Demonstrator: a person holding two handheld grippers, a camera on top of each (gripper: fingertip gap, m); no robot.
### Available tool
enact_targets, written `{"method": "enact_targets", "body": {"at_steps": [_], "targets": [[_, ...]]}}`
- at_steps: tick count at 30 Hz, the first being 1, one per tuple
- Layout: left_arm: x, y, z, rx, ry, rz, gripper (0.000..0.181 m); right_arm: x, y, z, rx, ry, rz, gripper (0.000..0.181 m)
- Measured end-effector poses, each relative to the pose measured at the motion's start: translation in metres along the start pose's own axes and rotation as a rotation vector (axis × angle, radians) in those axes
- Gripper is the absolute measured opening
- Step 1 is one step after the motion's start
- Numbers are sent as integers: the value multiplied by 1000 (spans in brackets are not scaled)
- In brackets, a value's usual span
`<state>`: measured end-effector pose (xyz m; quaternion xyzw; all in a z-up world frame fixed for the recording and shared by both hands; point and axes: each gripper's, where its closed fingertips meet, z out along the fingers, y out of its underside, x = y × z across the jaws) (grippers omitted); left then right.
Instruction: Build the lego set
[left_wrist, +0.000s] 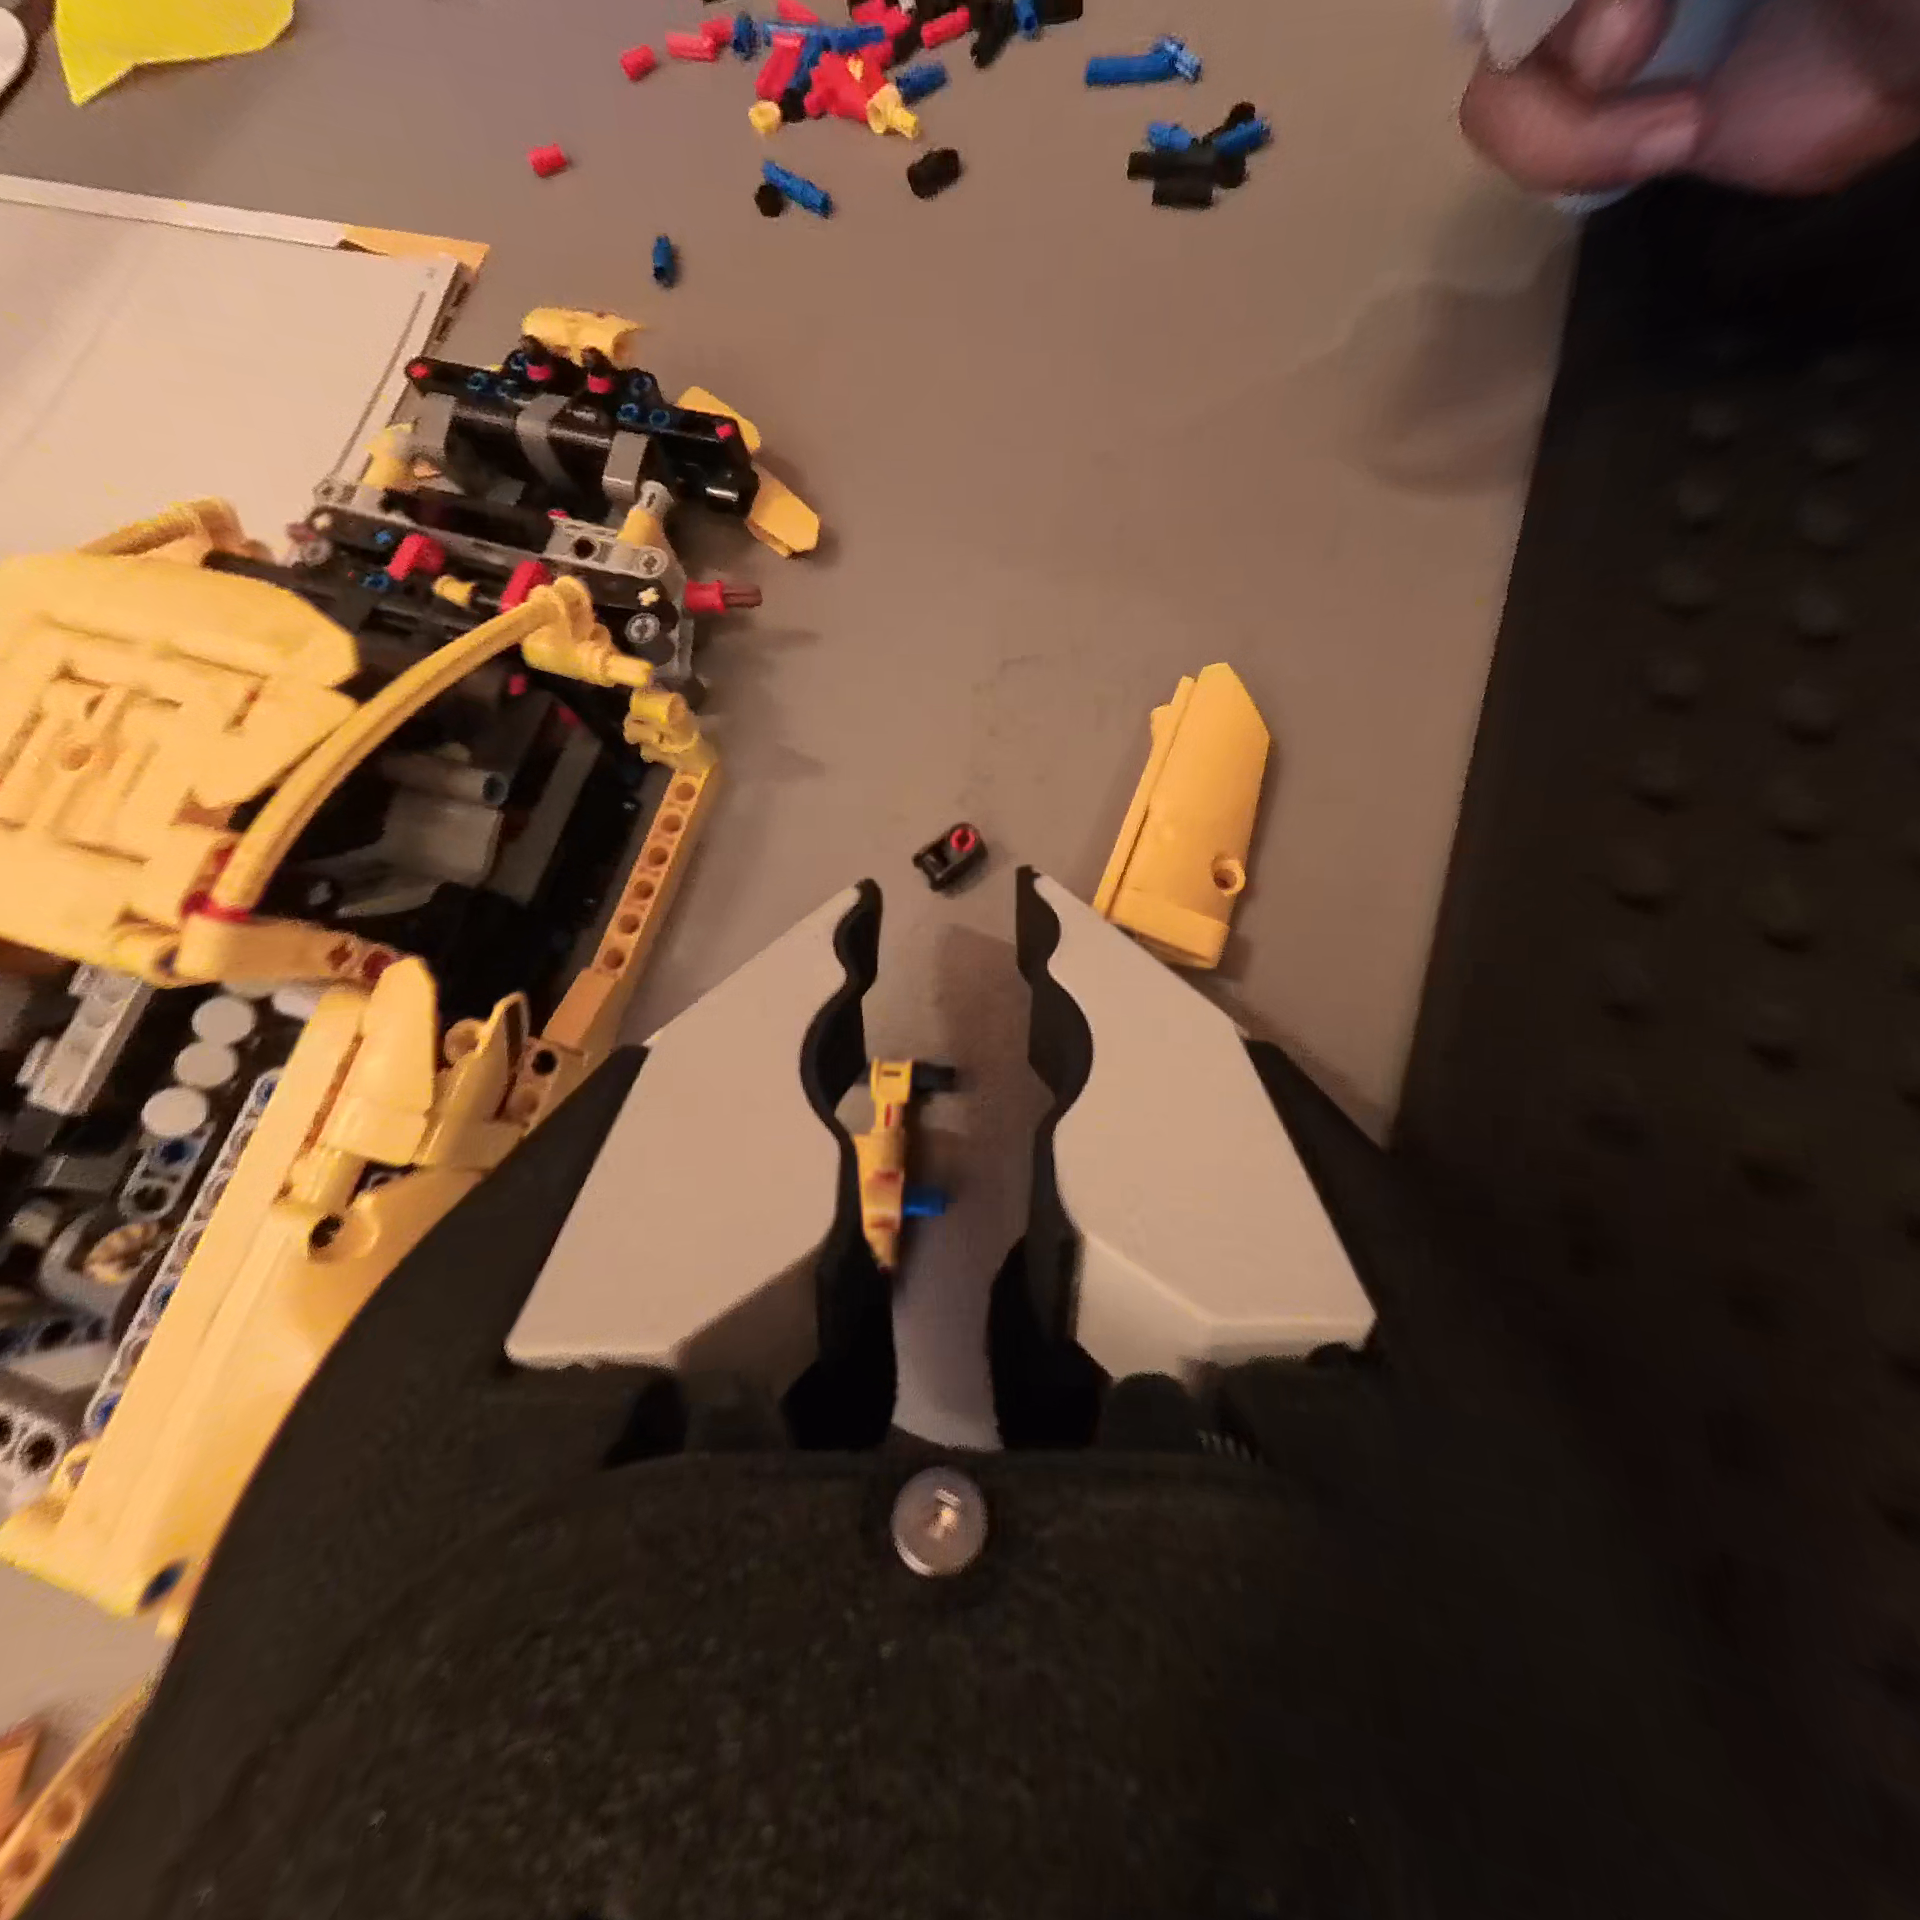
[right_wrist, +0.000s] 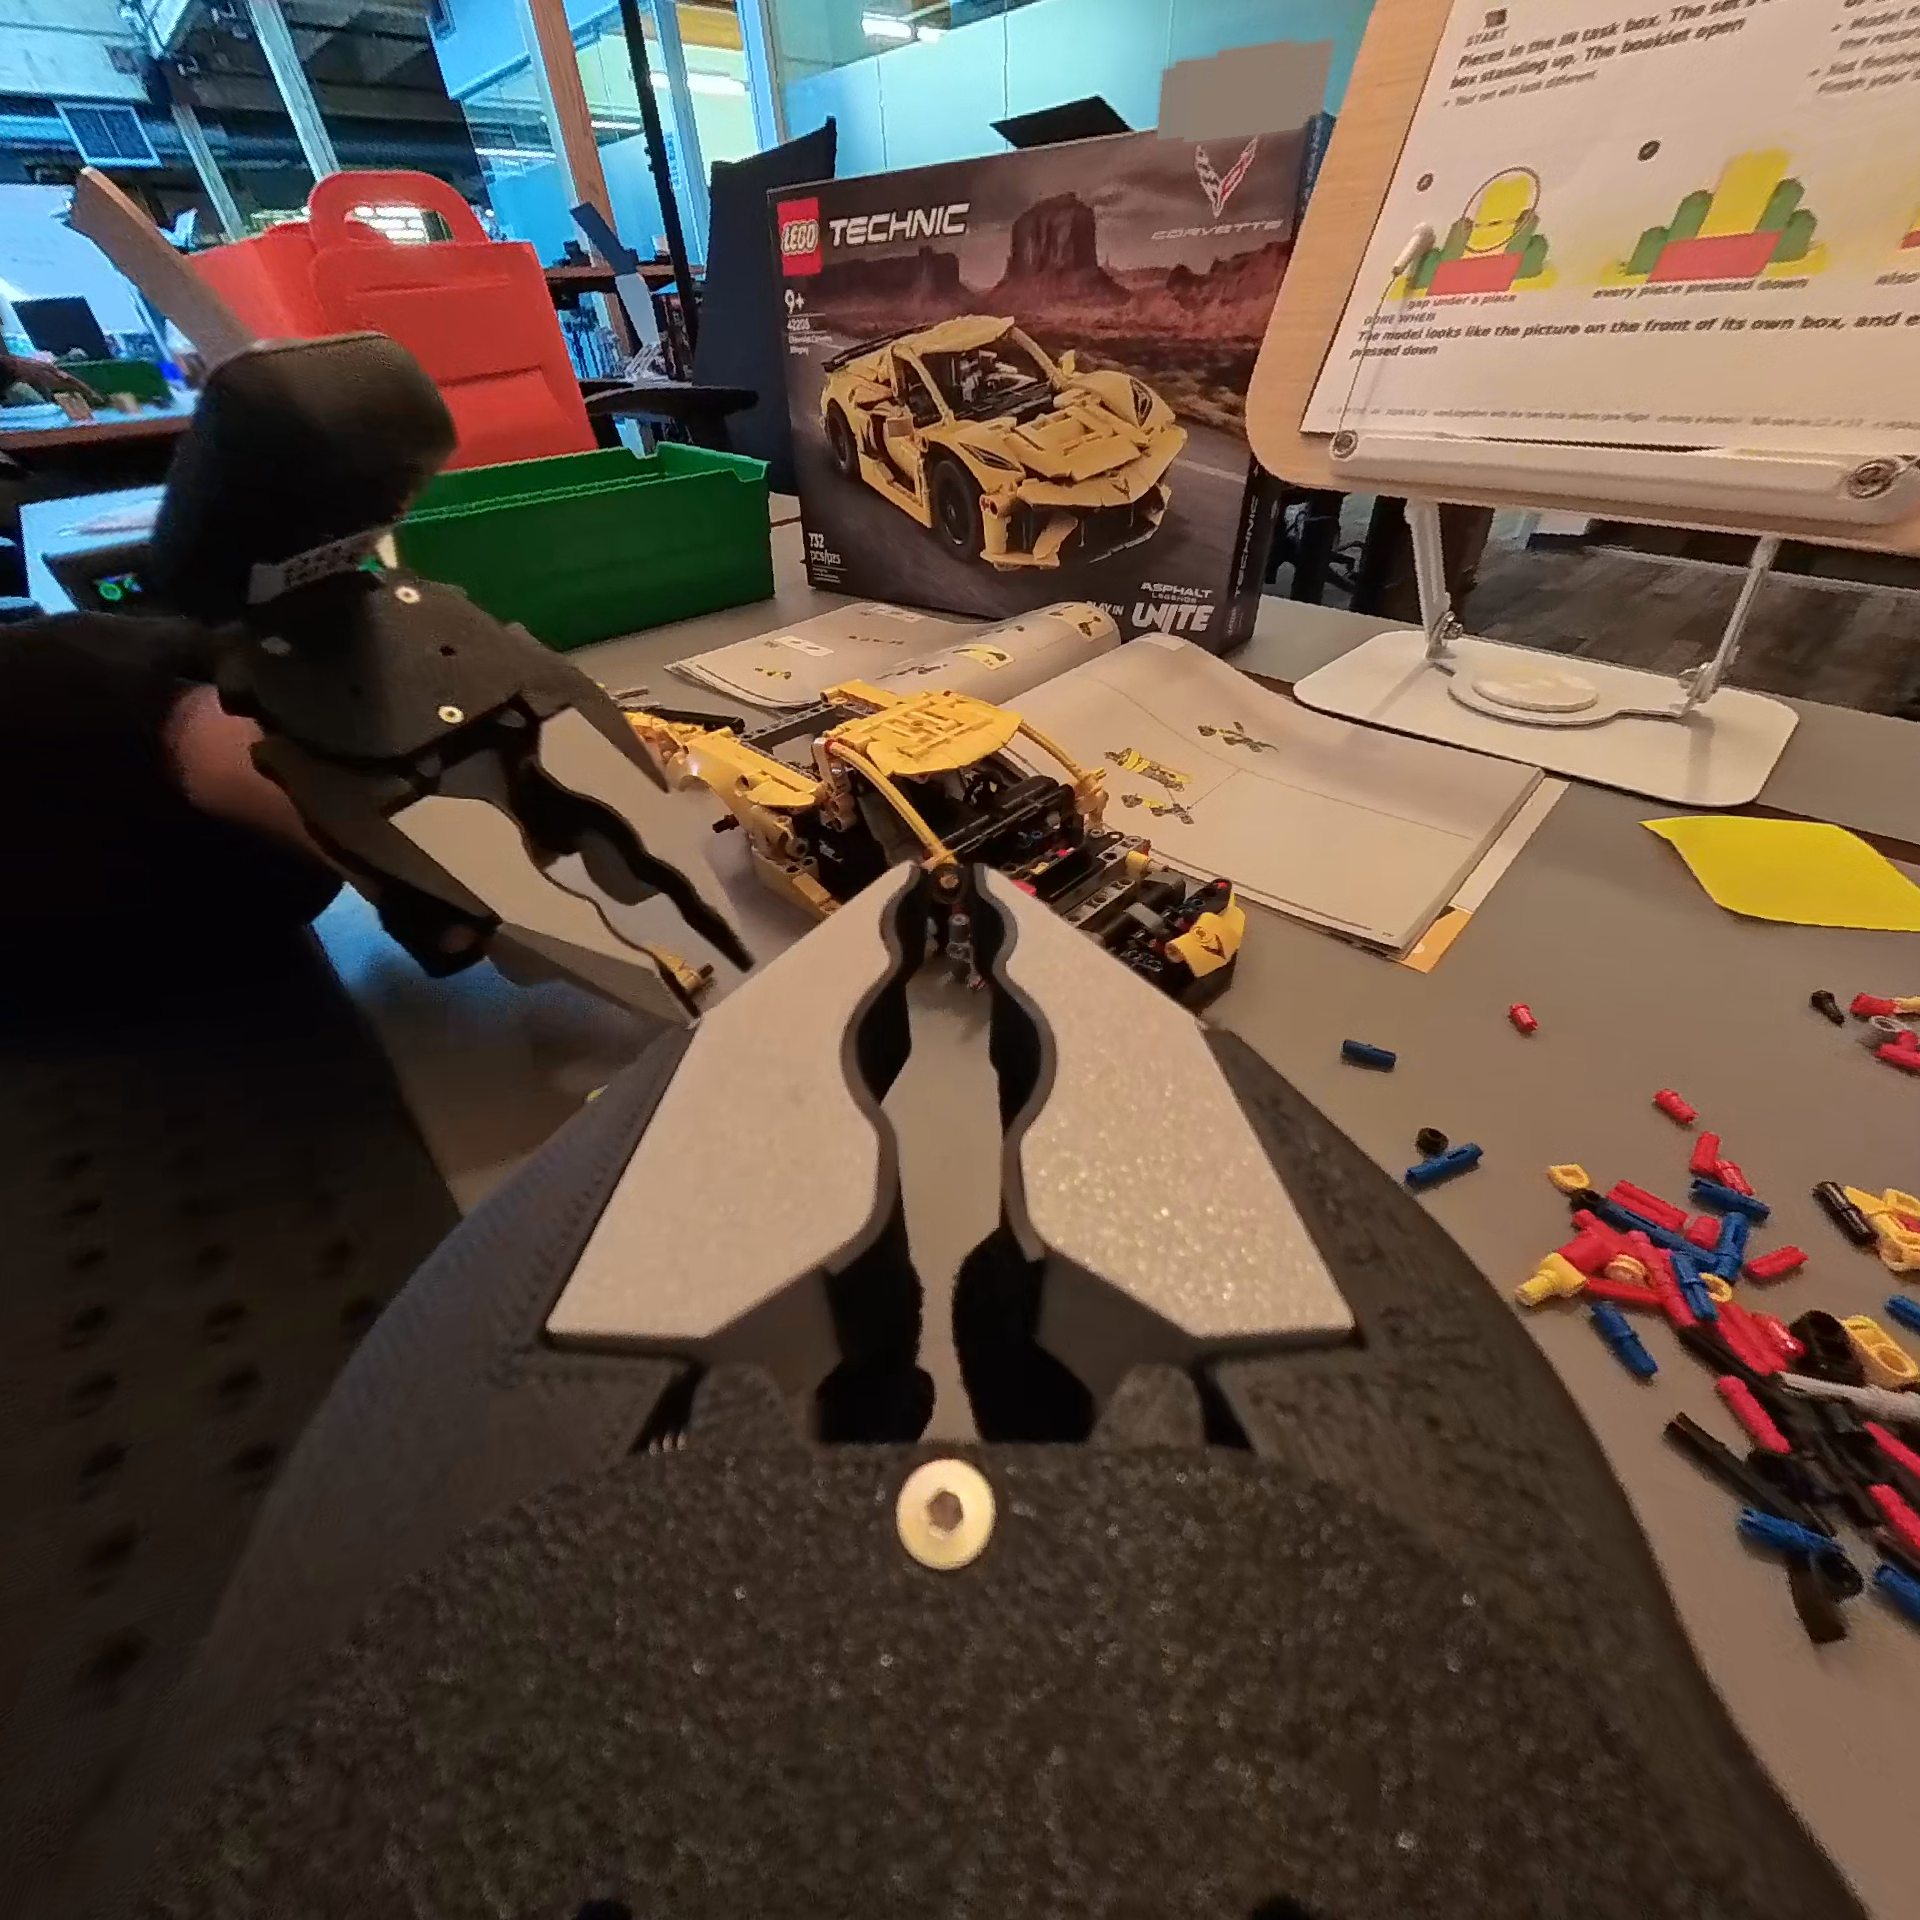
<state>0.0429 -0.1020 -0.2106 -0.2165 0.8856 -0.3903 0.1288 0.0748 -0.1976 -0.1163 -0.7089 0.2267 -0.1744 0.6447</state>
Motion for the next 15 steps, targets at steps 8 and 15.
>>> {"method": "enact_targets", "body": {"at_steps": [8, 15], "targets": [[-4, 1, 9, -10, 81, 136, 25, -4, 1, 1, -5, -27, 3, 6], [3, 4, 22, -39, 139, 171, 19, -4, 2, 1, -6, -28, 8, 6]]}}
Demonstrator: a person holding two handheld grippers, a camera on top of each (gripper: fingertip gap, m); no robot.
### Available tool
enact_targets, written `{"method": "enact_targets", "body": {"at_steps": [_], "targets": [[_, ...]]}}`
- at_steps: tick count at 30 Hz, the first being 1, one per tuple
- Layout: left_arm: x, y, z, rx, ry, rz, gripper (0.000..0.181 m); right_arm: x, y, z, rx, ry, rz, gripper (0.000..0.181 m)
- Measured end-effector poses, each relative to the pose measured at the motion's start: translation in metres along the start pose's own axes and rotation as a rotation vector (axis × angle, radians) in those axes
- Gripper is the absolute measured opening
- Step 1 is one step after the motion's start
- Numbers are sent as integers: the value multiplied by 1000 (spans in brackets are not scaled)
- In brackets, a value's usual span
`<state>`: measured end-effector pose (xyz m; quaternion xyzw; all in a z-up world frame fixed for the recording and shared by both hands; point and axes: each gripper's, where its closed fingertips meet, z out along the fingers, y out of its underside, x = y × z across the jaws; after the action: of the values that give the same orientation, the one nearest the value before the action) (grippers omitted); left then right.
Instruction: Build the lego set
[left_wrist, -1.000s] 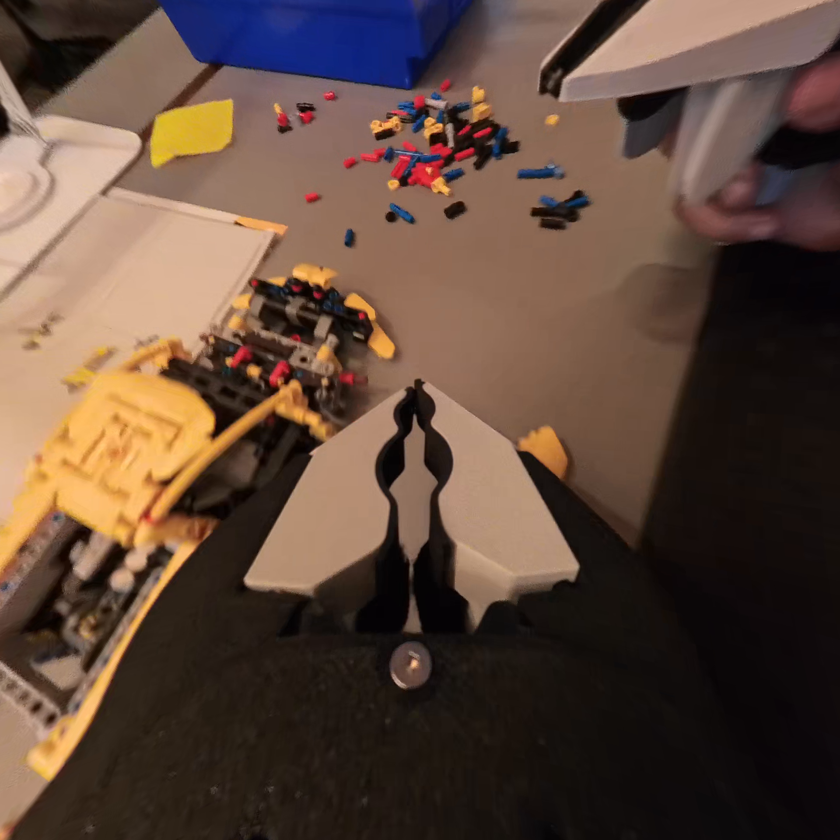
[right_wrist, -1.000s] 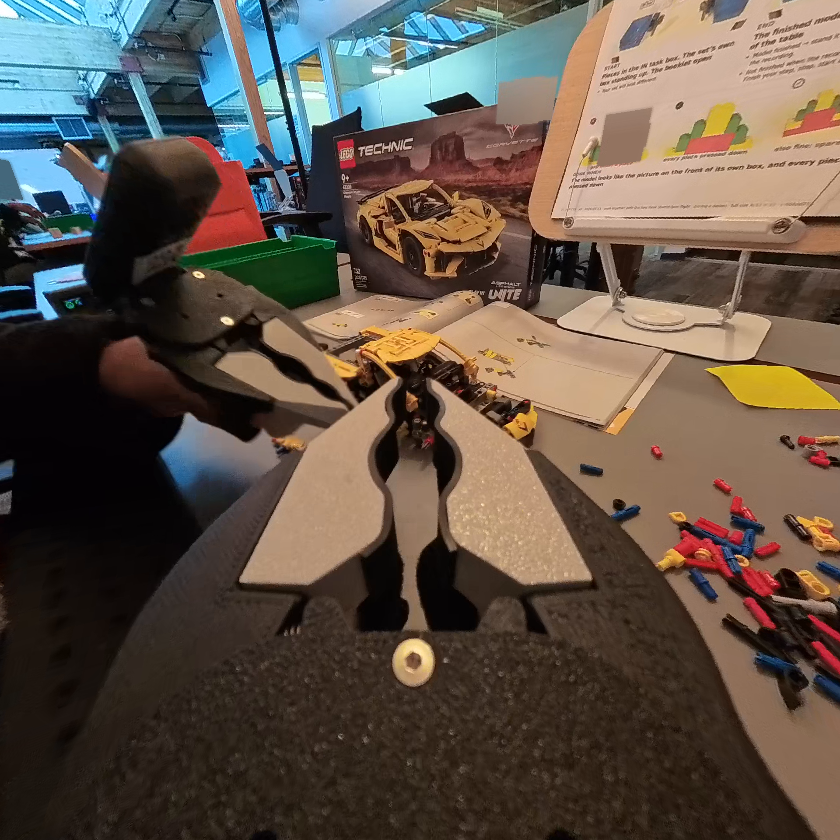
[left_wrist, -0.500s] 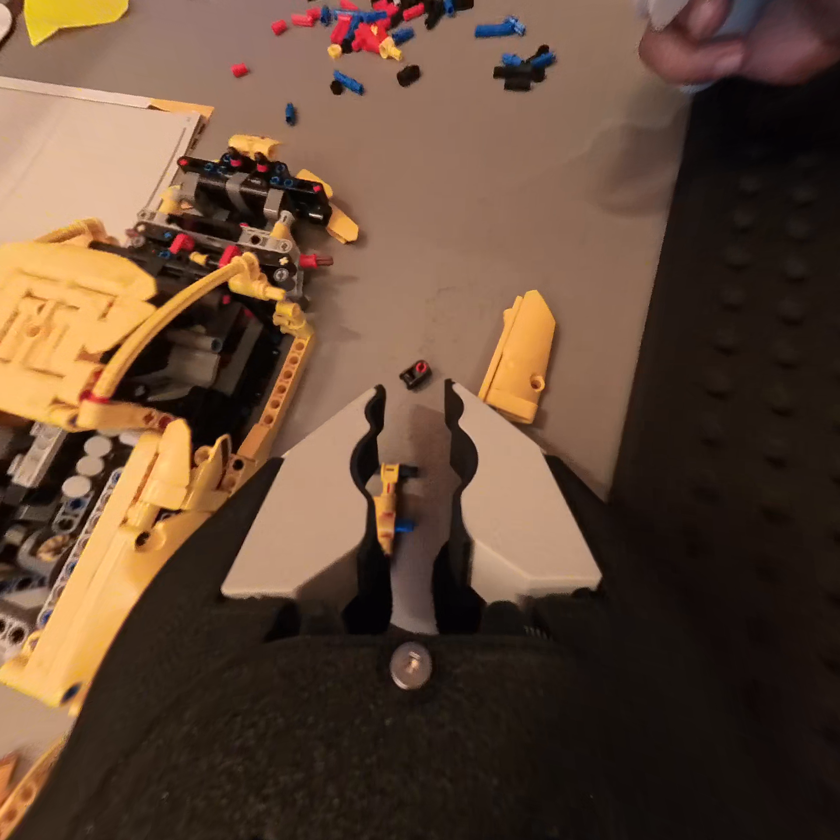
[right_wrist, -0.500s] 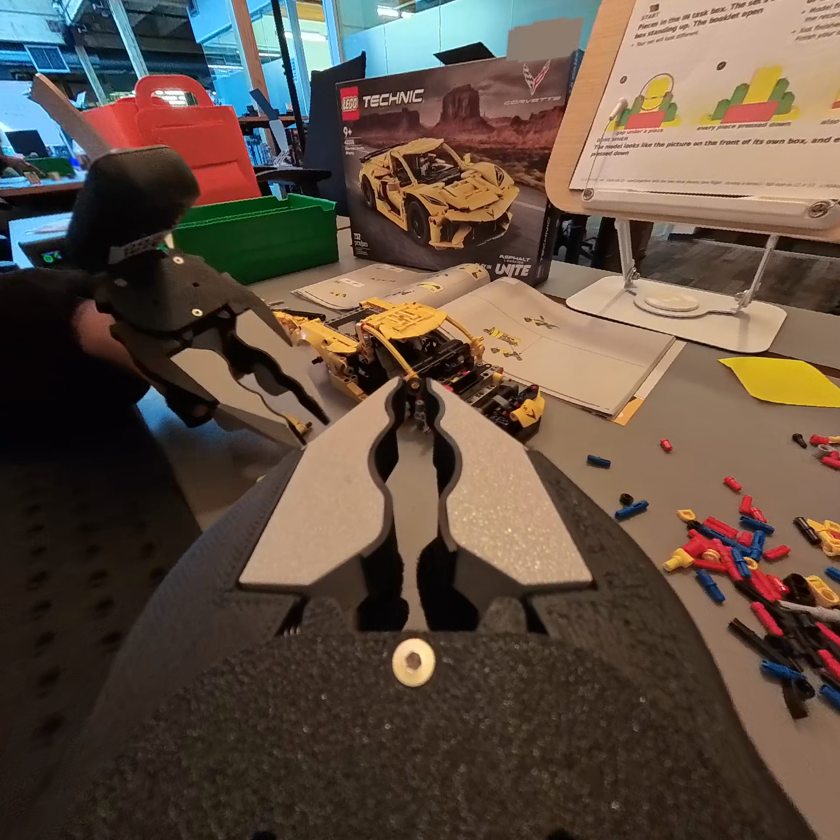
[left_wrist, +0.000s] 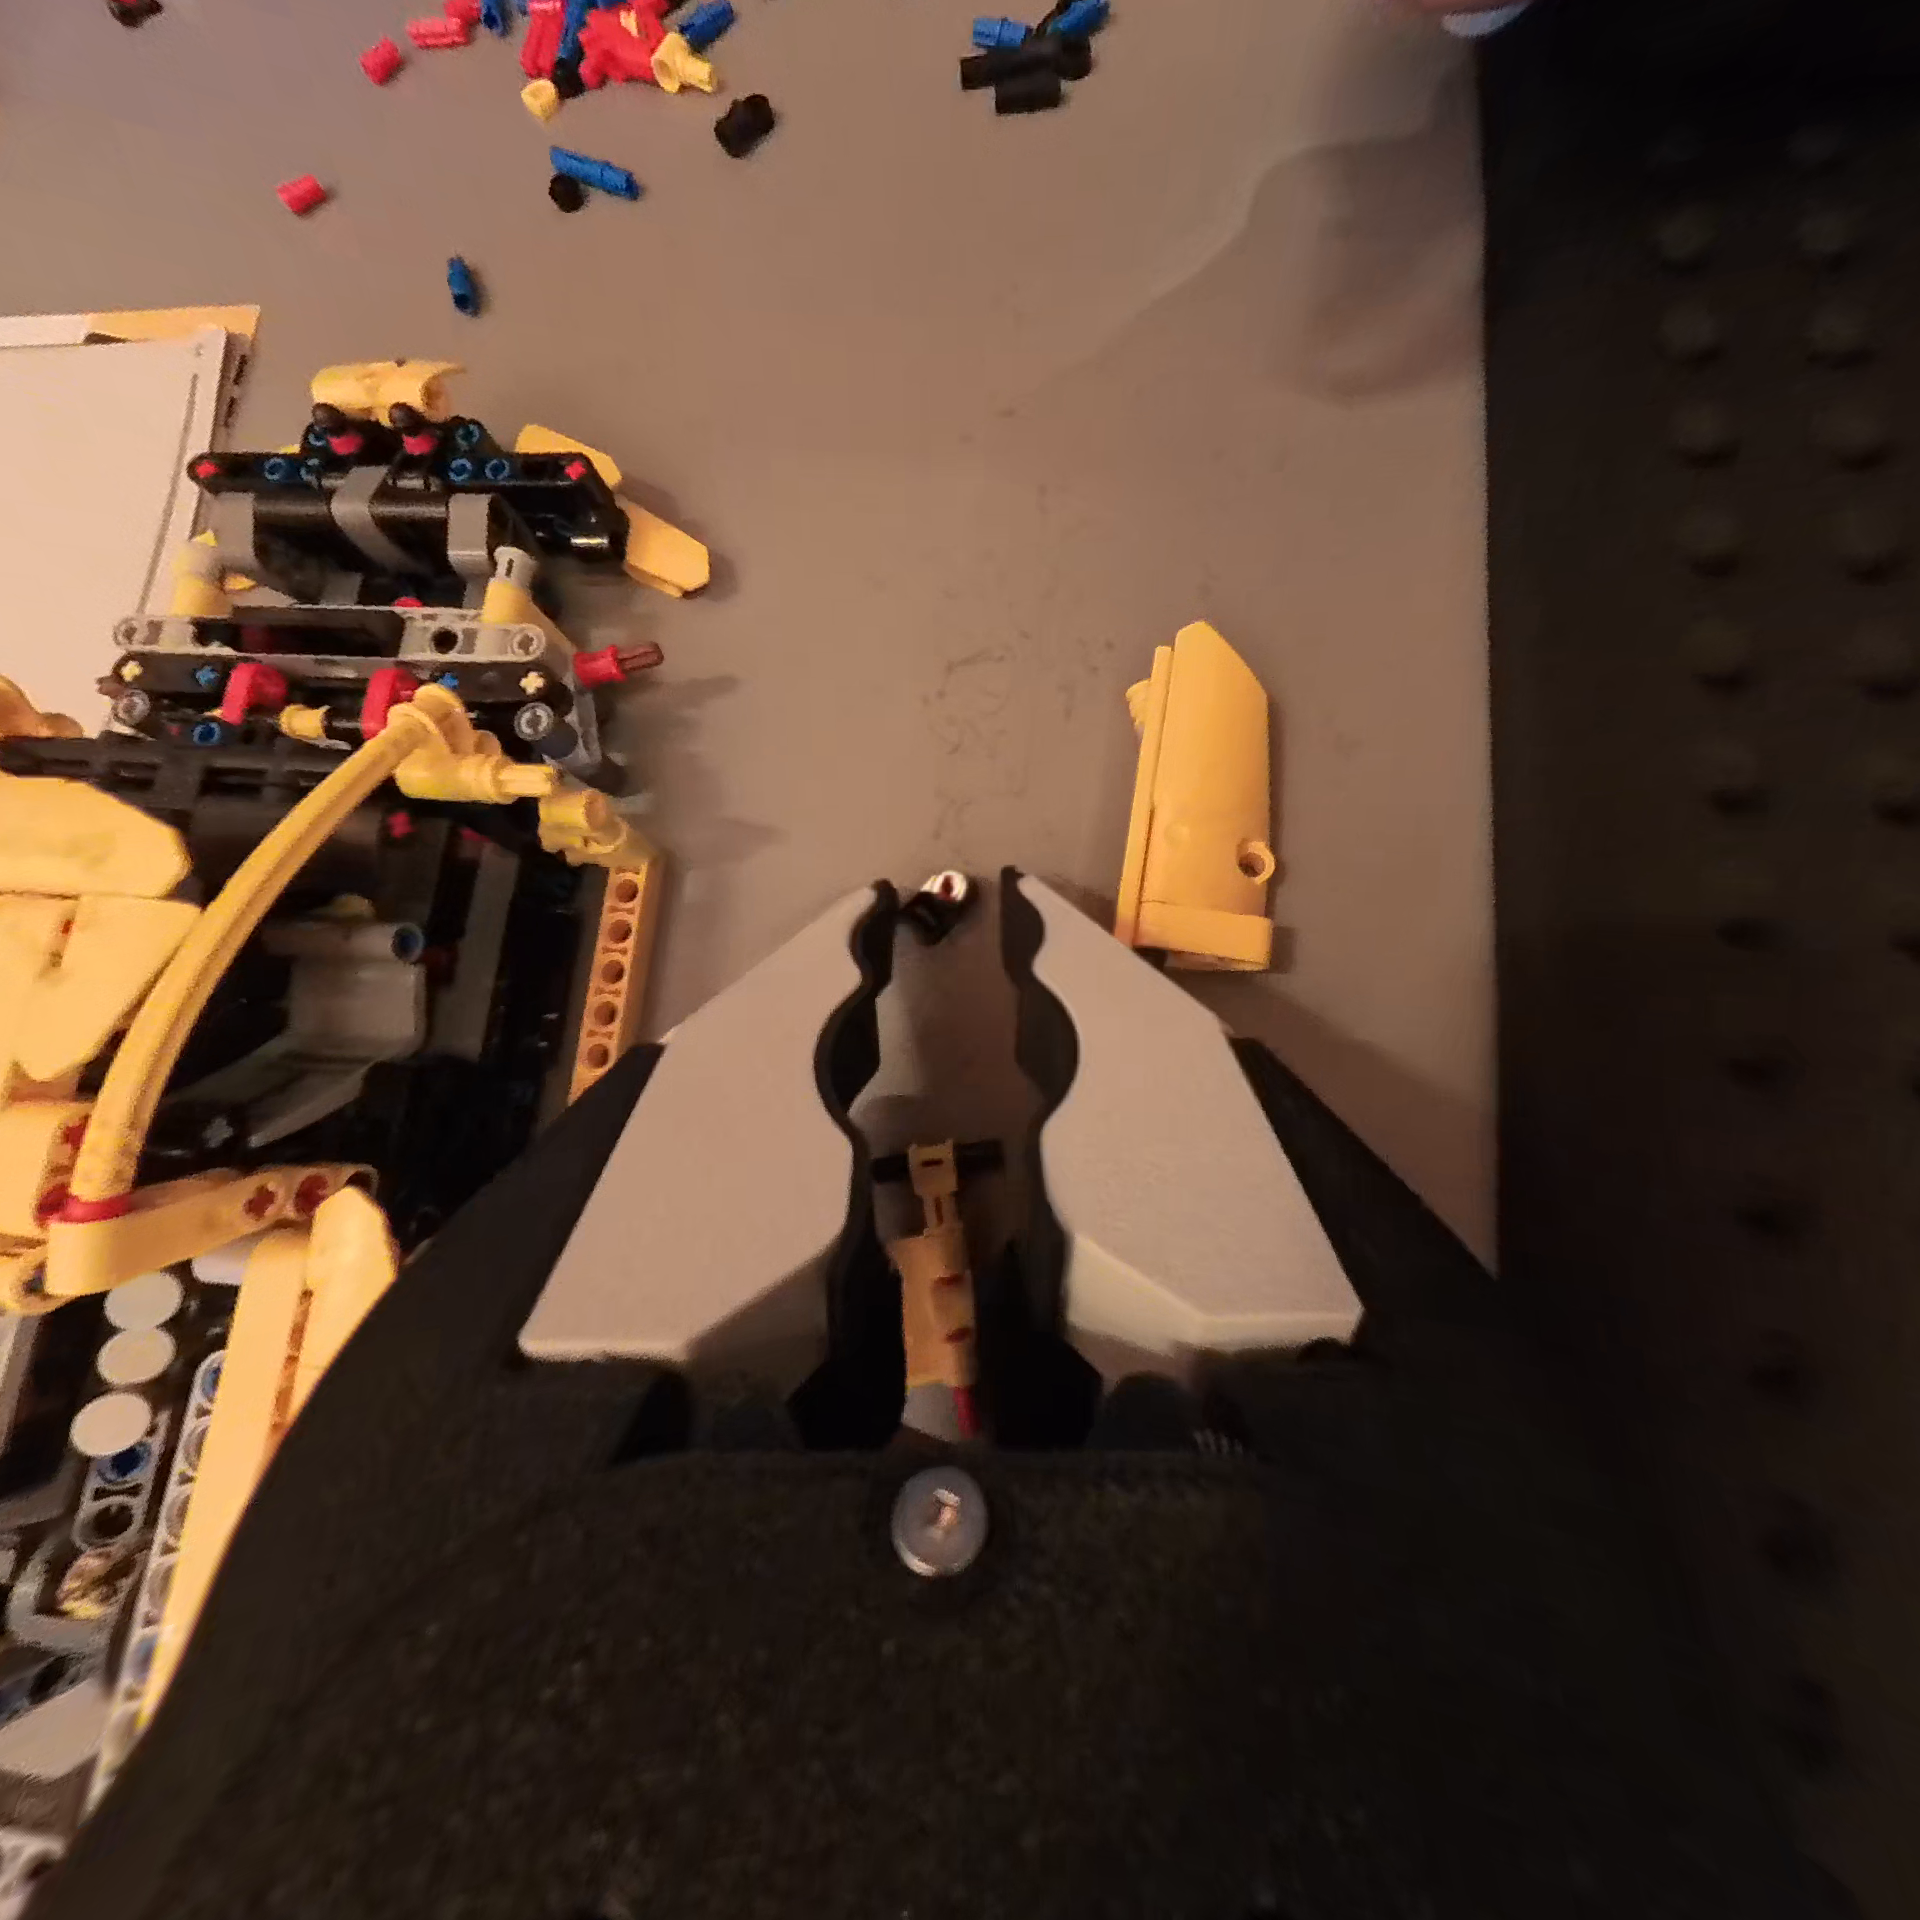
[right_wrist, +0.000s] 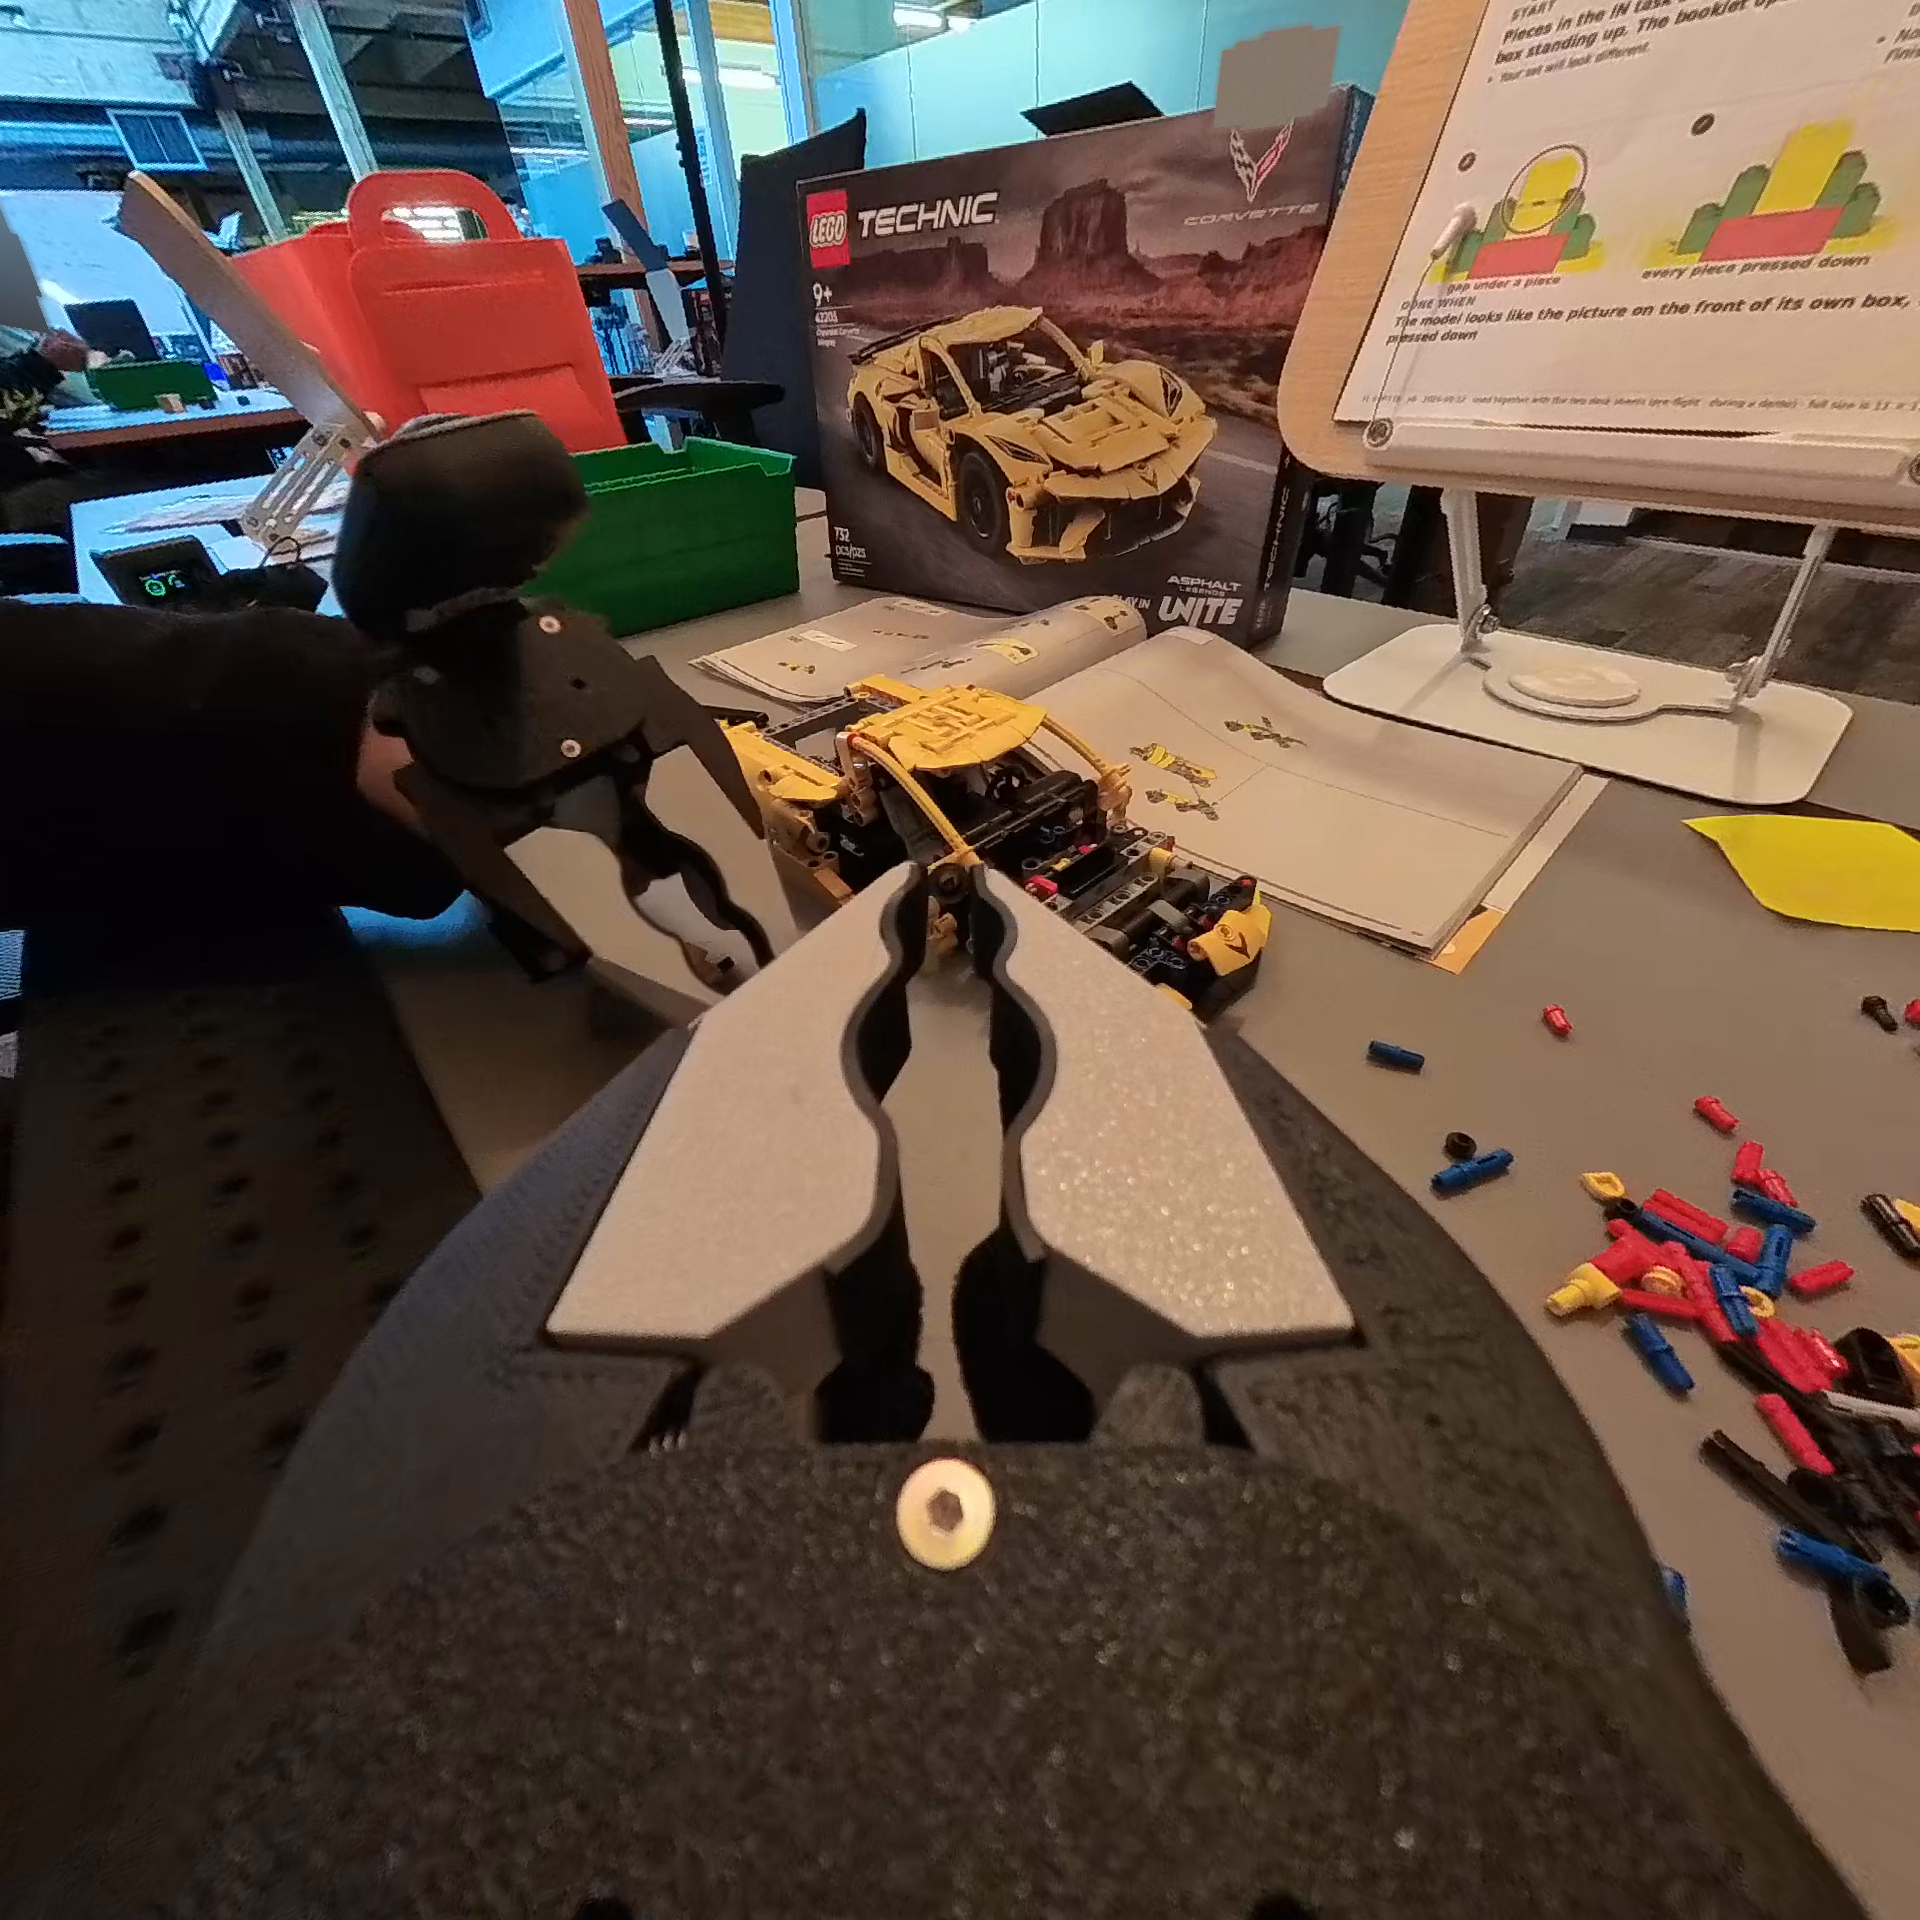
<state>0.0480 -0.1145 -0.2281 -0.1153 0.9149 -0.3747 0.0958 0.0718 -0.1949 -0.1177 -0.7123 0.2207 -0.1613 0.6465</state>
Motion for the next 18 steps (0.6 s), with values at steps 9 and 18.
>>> {"method": "enact_targets", "body": {"at_steps": [9, 18], "targets": [[-10, -26, -10, 132, 4, -96, 11, -3, 3, 1, -14, -15, 1, 6], [-13, -111, -92, 857, 484, -822, 6, -49, -29, 31, 100, -195, 16, 6]]}}
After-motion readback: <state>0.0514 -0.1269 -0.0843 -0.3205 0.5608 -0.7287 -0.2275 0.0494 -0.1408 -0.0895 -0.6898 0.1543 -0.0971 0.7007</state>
